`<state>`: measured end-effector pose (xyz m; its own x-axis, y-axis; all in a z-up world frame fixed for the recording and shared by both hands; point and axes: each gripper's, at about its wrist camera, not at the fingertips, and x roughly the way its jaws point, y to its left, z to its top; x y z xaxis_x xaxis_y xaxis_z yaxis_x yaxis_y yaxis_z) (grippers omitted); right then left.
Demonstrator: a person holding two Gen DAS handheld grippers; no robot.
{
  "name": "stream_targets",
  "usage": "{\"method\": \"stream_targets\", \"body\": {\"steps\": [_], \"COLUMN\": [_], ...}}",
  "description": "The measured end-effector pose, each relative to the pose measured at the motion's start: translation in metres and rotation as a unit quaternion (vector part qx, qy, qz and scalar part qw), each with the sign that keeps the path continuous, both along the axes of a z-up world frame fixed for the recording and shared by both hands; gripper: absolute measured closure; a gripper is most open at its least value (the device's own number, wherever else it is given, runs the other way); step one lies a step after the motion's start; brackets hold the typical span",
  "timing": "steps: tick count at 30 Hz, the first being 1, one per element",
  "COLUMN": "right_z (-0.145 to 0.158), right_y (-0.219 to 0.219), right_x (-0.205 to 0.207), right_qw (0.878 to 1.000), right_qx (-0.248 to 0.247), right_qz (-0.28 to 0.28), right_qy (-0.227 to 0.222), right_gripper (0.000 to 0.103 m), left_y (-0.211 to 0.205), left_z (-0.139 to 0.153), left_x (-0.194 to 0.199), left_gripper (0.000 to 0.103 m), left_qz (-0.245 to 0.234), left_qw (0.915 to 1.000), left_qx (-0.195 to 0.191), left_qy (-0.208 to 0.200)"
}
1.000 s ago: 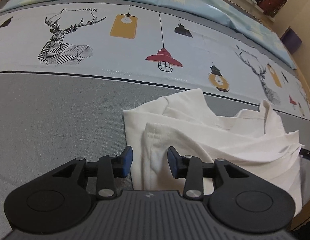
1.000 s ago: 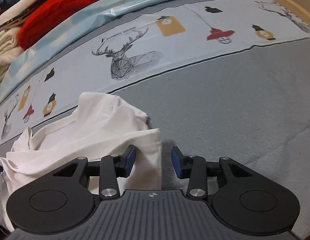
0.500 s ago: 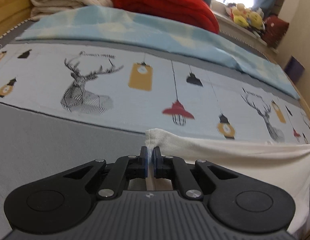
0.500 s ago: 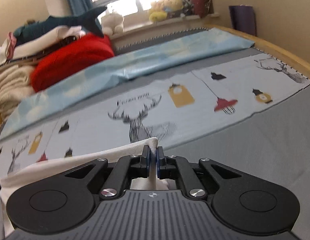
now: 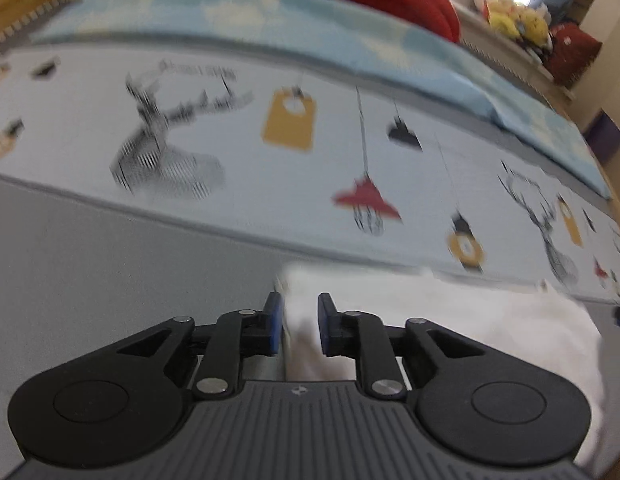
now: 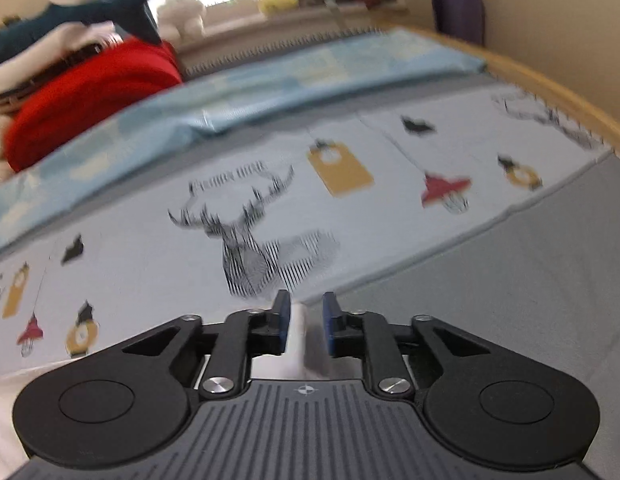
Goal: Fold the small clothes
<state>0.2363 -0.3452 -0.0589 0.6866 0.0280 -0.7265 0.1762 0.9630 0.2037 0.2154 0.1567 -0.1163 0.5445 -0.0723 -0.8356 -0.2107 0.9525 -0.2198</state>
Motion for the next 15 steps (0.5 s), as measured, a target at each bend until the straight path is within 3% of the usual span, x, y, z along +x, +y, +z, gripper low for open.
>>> {"method": "stream_targets", "body": {"steps": [7,10,15], "right_z": [-0.009,-0.012,-0.023], "right_y": [-0.021,-0.025,-0.017], "right_x": [-0.039,-0.068,-0.108], "right_qw": [0.992,0.984,0.97], "right_qx": [0.061,0.08,0.065], "right_qz": [0.064,0.1,0.163], "right_qy": [0.09,0.121,0.168], "right_gripper": [0.083,0.079,0.077], "left_y": [-0.002,-0.011,-0.024], "left_z": [-0.015,-0.023,-0.038], "left_x": [-0.04,-0.063,-0.097], "left_gripper": [0.077,0.077,0.076], "left_qz": [-0.058,-0.096,-0.141], "left_qw": [0.9934,0.9886,0.9804], "left_qx": [-0.068,-0.068,-0.052], "left_qy": [0.072,0.094,0.128]}}
